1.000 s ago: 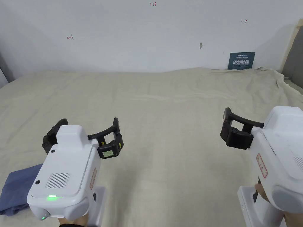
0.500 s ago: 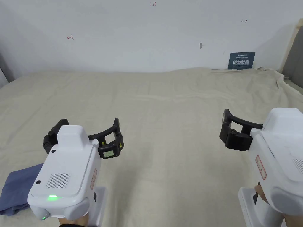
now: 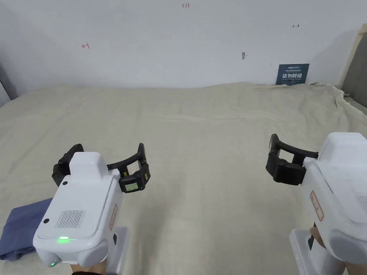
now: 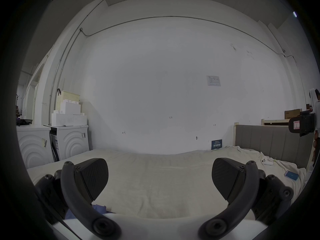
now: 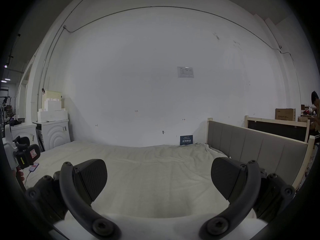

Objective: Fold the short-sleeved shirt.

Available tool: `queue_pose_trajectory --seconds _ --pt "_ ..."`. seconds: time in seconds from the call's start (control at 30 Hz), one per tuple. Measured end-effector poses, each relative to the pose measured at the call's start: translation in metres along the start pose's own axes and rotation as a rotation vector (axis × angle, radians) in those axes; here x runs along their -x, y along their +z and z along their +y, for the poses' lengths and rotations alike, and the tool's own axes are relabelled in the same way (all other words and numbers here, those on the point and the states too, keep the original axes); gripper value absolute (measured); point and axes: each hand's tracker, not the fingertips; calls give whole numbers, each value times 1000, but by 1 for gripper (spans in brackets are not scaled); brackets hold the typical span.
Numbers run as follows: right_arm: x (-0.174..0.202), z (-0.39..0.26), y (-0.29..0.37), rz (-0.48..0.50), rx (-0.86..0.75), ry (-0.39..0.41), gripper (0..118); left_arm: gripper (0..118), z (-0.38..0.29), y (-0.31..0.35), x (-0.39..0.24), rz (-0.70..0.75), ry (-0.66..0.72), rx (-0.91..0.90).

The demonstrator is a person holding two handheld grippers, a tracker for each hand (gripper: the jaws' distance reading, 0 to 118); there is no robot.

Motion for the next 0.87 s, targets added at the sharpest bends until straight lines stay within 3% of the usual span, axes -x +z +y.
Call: queue_pose_trajectory --seconds 0.87 --pt "1 1 3 3 7 6 117 118 -1 3 3 8 7 1"
